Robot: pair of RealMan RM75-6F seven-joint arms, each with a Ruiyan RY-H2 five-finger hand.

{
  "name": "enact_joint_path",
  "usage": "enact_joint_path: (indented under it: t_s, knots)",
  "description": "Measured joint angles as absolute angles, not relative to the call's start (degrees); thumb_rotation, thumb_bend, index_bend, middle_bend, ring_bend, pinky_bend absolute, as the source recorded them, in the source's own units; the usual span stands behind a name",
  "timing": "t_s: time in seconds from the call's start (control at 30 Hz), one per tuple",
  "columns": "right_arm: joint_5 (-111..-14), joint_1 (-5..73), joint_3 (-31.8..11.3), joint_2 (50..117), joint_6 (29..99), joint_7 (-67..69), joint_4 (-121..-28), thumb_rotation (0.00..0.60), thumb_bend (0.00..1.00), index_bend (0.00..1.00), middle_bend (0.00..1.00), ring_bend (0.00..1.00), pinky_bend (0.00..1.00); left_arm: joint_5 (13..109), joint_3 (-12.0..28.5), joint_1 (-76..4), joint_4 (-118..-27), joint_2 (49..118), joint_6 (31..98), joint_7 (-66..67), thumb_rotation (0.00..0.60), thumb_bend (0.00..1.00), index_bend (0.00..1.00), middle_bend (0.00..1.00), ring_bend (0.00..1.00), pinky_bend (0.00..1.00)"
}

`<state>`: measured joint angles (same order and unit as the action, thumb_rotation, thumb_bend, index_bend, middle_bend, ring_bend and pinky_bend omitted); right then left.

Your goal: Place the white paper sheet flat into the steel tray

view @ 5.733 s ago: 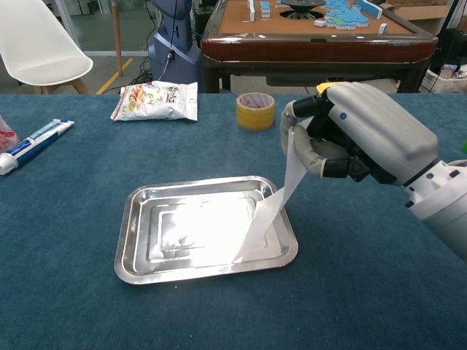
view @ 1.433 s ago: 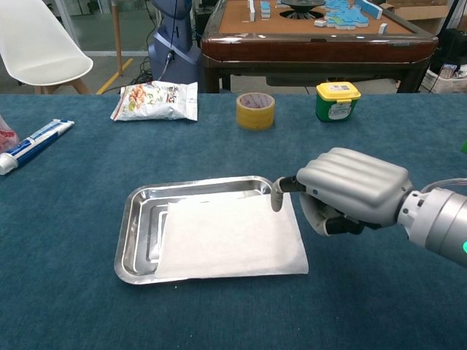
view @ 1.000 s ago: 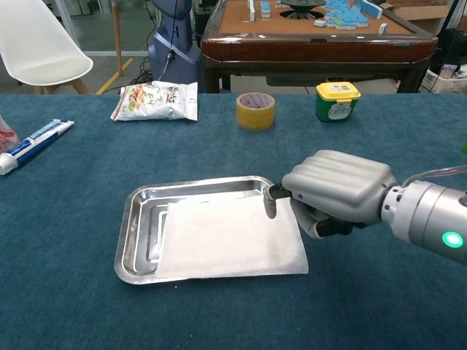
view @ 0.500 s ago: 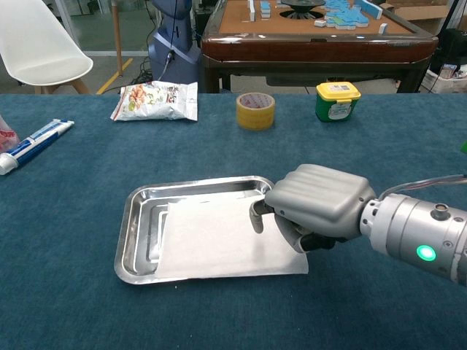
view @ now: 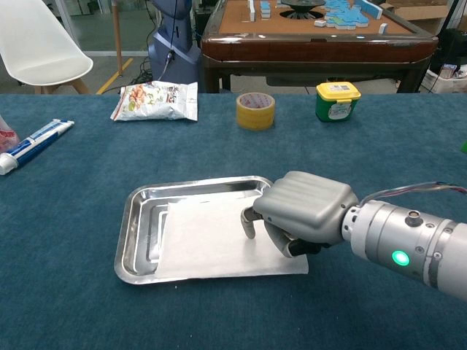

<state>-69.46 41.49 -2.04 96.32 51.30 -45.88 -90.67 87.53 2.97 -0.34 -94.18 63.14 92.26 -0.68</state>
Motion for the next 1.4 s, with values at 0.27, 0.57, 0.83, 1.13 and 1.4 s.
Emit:
enact_joint_path:
  t_s: [0.27,0.57,0.83,1.13,1.4]
  knots:
    - [-67.74,42.39,-2.02,97.69,51.31,-46.39,-89.84,0.600,1.00,0.36,1.00,1.00,1.00,87.69,2.94,-0.23,-94.33,63.02,92.42,-0.82,0.600,0.23,0.43,0.41,0.31,0.46]
    - [-67.09,42.92,-1.65,99.83,52.23,-47.18,-87.76,0.600,1.00,0.36,1.00,1.00,1.00,88.00,2.91,-0.06,-94.52,62.86,92.77,-1.03,0.600,0.23,0.43,0.41,0.31,0.46]
    - [-66.46,43.50,-2.31,101.23,52.85,-46.89,-86.22,0.600,1.00,0.36,1.00,1.00,1.00,88.01,2.92,-0.04,-94.45,62.79,92.76,-1.19,0.600,0.23,0.43,0.41,0.31,0.46]
    - [-66.07,44.36,-2.80,102.16,52.86,-46.57,-84.85,0.600,1.00,0.36,1.00,1.00,1.00,88.13,2.90,0.03,-94.56,62.73,92.87,-1.33,0.600,0.23,0.43,0.41,0.31,0.46]
    - [-65.63,45.02,-3.07,103.35,52.56,-46.21,-83.61,0.600,1.00,0.36,1.00,1.00,1.00,88.23,2.89,0.11,-94.63,62.64,93.00,-1.39,0.600,0.23,0.43,0.41,0.31,0.46]
